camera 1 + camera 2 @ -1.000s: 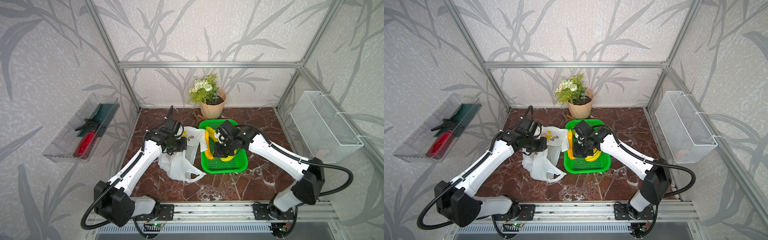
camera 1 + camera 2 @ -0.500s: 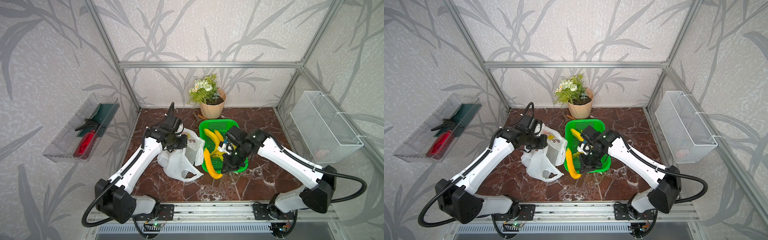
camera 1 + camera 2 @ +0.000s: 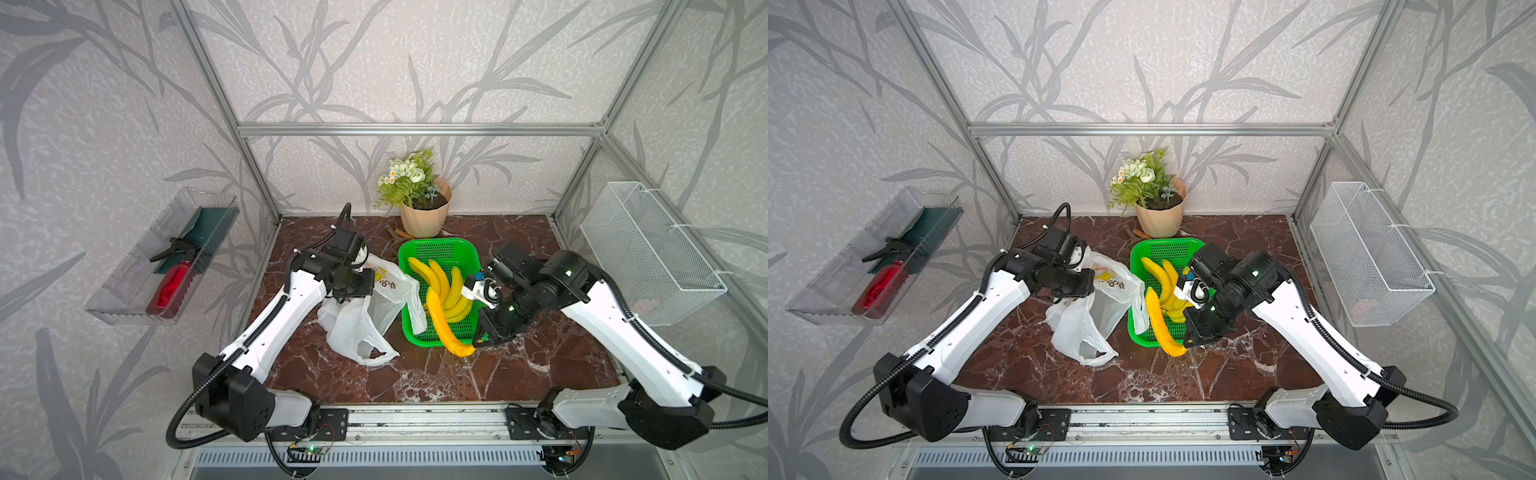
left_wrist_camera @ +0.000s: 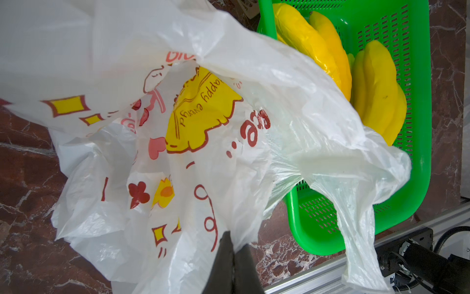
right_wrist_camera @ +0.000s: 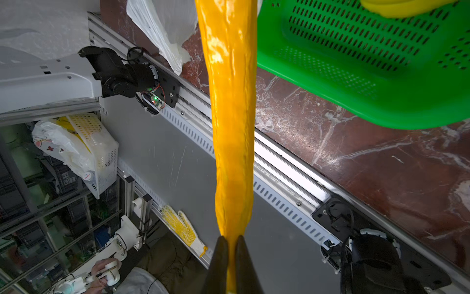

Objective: Place the banana into a plastic bag & tie a knot
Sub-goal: Place the banana into the plastic bag.

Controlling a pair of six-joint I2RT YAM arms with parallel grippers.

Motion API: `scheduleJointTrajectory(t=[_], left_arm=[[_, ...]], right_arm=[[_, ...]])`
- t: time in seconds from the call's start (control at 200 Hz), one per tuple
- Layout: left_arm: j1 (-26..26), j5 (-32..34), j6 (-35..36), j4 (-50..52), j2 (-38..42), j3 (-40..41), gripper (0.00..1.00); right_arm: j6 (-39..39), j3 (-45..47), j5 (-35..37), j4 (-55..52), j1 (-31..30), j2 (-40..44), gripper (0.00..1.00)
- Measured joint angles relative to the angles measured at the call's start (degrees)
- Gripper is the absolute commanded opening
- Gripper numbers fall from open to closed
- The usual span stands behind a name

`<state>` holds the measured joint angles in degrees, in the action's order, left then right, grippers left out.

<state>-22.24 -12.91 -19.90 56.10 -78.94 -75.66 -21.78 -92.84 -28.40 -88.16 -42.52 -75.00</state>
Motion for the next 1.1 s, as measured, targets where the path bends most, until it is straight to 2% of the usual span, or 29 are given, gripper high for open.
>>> scheduleJointTrajectory(t=[0.17,0.41,0.61,0.79,0.975,1.1], left_arm=[[0.00,-0.22,-0.04,-0.20,-0.15,-0.24,0.00],[0.00,-0.83,-0.22,-0.87,-0.83,-1.25,0.00],[0.00,-2.08,-0.22,-1.44,-0.83,-1.22,0.00],[-0.02,-3.76,-0.37,-2.14,-0.83,-1.22,0.00],[-0.02,-6.05,-1.62,-3.04,-0.59,-1.16,0.00],[-0.04,-7.10,-2.84,-3.87,-0.11,-0.68,0.00]], right_arm=[[-0.44,-0.92,-0.11,1.53,-1.18,-1.64,0.00],[-2.19,-1.49,-1.55,8.90,-7.21,-13.94,0.00],[-2.19,-2.03,-1.86,12.74,-8.17,-22.23,0.00],[-2.97,-7.67,-2.73,17.14,-8.79,-31.61,0.00],[-10.56,-10.45,-3.58,29.00,-8.28,-37.59,0.00],[-20.65,-5.77,-3.02,43.80,-6.21,-37.62,0.00]])
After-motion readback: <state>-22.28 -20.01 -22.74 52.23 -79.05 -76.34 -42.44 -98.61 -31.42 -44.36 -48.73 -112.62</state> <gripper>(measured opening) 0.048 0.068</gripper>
